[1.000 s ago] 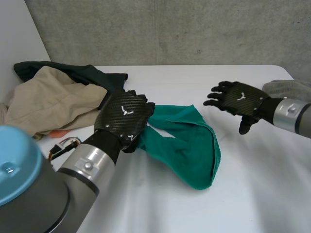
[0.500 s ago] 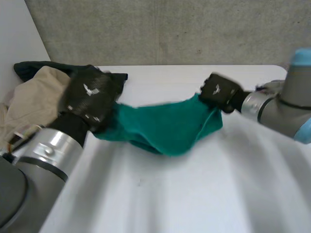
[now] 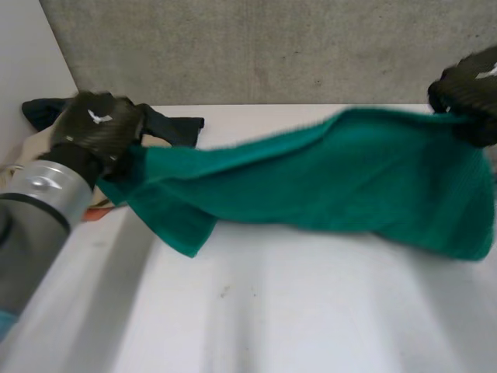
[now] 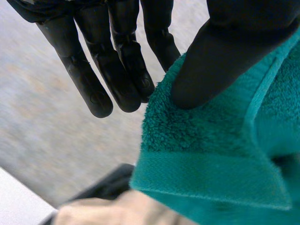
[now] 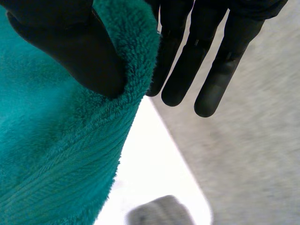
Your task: Fold the laundry.
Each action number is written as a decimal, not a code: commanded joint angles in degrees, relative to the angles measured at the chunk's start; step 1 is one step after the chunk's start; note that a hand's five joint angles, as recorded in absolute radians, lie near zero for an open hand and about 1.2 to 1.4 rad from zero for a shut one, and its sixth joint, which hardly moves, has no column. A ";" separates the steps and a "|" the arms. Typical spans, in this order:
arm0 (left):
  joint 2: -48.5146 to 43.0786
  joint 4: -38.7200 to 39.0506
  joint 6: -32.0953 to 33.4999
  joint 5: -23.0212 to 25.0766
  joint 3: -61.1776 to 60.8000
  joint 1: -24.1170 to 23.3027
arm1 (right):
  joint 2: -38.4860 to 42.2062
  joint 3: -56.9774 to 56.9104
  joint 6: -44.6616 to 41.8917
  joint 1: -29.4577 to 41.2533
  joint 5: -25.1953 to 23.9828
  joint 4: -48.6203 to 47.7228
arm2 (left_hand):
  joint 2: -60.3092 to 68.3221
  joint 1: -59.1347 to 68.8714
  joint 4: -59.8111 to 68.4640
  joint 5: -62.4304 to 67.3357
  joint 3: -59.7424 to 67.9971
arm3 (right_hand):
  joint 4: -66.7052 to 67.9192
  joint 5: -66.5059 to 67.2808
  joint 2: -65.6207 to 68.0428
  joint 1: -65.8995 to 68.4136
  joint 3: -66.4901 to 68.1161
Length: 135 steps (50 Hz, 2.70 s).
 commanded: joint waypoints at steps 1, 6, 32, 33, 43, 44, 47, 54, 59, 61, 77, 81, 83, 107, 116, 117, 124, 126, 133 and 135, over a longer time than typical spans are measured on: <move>-16.00 1.53 -1.01 0.17 10.30 -1.39 | 12.71 -3.66 -1.59 3.22 3.37 -1.81 | 11.46 14.57 11.24 12.86 11.64 | 11.50 12.01 12.83 16.84 12.11; -28.56 7.41 0.04 -0.18 32.22 -1.31 | 21.34 -14.21 -1.32 3.92 12.07 -12.00 | 11.46 14.57 11.24 12.86 11.64 | 11.50 12.01 12.83 16.84 12.11; -32.02 29.84 -0.39 0.43 31.10 0.89 | 19.42 1.14 8.87 6.65 16.14 -55.10 | 11.46 14.57 11.24 12.86 11.64 | 11.50 12.01 12.83 16.84 12.11; -32.02 29.66 -0.30 0.43 29.41 0.89 | 19.42 2.20 8.87 6.65 15.52 -53.96 | 11.46 14.57 11.24 12.86 11.64 | 11.50 12.01 12.83 16.84 12.11; -33.08 24.75 0.40 0.69 11.56 0.98 | 28.02 10.91 8.35 5.34 9.98 -47.62 | 11.46 14.57 11.24 12.86 11.64 | 11.50 12.01 12.83 16.84 12.11; -33.08 23.26 0.92 0.61 9.90 0.98 | 28.29 11.08 8.26 5.07 9.98 -47.36 | 11.46 14.57 11.24 12.86 11.64 | 11.50 12.01 12.83 16.84 12.11; -32.73 18.86 2.59 0.61 6.81 0.72 | 28.38 11.61 8.26 4.28 9.98 -44.81 | 11.46 14.57 11.24 12.86 11.64 | 11.50 12.01 12.83 16.84 12.11; -26.58 9.10 5.94 0.52 1.80 0.80 | 27.68 12.58 7.99 3.31 8.49 -36.11 | 11.46 14.57 11.24 12.86 11.64 | 11.50 12.01 12.83 16.84 12.11; -24.11 8.13 5.59 0.70 -0.22 0.98 | 26.98 12.40 7.29 0.59 7.09 -32.68 | 11.46 14.57 11.24 12.86 11.64 | -3.39 -2.88 -2.05 1.96 -2.77; -23.94 8.13 5.59 0.69 -0.31 0.81 | 27.41 11.97 6.42 0.06 6.38 -32.50 | 11.46 14.57 11.24 12.86 11.64 | -7.76 -7.25 -6.43 -2.42 -7.15; -23.50 8.22 5.41 0.69 0.65 0.28 | 31.11 7.75 -5.72 -3.46 5.06 -29.07 | 11.46 14.57 11.24 12.86 11.64 | -29.48 -28.97 -28.14 -24.14 -28.87; -23.41 8.22 5.32 0.69 0.66 0.28 | 31.46 7.92 -5.72 -3.28 3.75 -29.25 | 11.46 14.57 11.24 12.86 11.64 | -35.19 -34.68 -33.85 -29.85 -34.58; -23.41 8.22 5.32 0.69 0.66 0.19 | 31.20 8.53 -5.89 -3.19 0.95 -29.25 | 11.46 14.57 11.24 12.86 11.64 | -45.22 -44.71 -43.88 -39.88 -44.61; -22.70 8.22 4.09 0.69 1.09 -0.60 | 43.67 -15.01 -9.41 1.11 -4.00 -12.11 | 11.46 14.57 11.24 12.86 11.64 | -39.92 -39.41 -38.58 -34.58 -39.30; -22.70 8.22 4.09 0.69 1.18 -0.51 | 47.72 -19.15 -9.50 2.17 -1.80 -11.49 | 11.46 14.57 11.24 12.86 11.64 | -33.37 -32.86 -32.04 -28.03 -32.76; -22.70 8.22 4.09 0.69 1.18 -0.51 | 47.89 -19.24 -9.50 2.17 -1.54 -11.49 | 11.46 14.57 11.24 12.86 11.64 | -33.19 -32.68 -31.85 -27.85 -32.57; -22.62 8.22 4.09 0.69 1.18 -0.43 | 48.07 -19.50 -10.20 2.17 0.22 -11.84 | 11.46 14.57 11.24 12.86 11.64 | 2.08 2.59 3.41 7.42 2.69; -22.62 8.22 4.00 0.69 1.27 -0.43 | 47.72 -19.15 -10.46 2.17 0.92 -12.02 | 11.46 14.57 11.24 12.86 11.64 | 11.50 12.01 12.83 16.84 12.11; -20.25 8.13 3.83 0.43 1.36 0.01 | 41.85 -15.74 -10.46 1.91 2.51 -11.84 | 11.46 14.57 11.24 12.86 11.64 | 11.50 12.01 12.83 16.84 12.11; -19.46 7.61 3.56 0.43 1.36 0.10 | 39.21 -13.71 -10.46 1.82 2.68 -11.84 | 11.46 14.57 11.24 12.86 11.64 | 11.50 12.01 12.83 16.84 12.11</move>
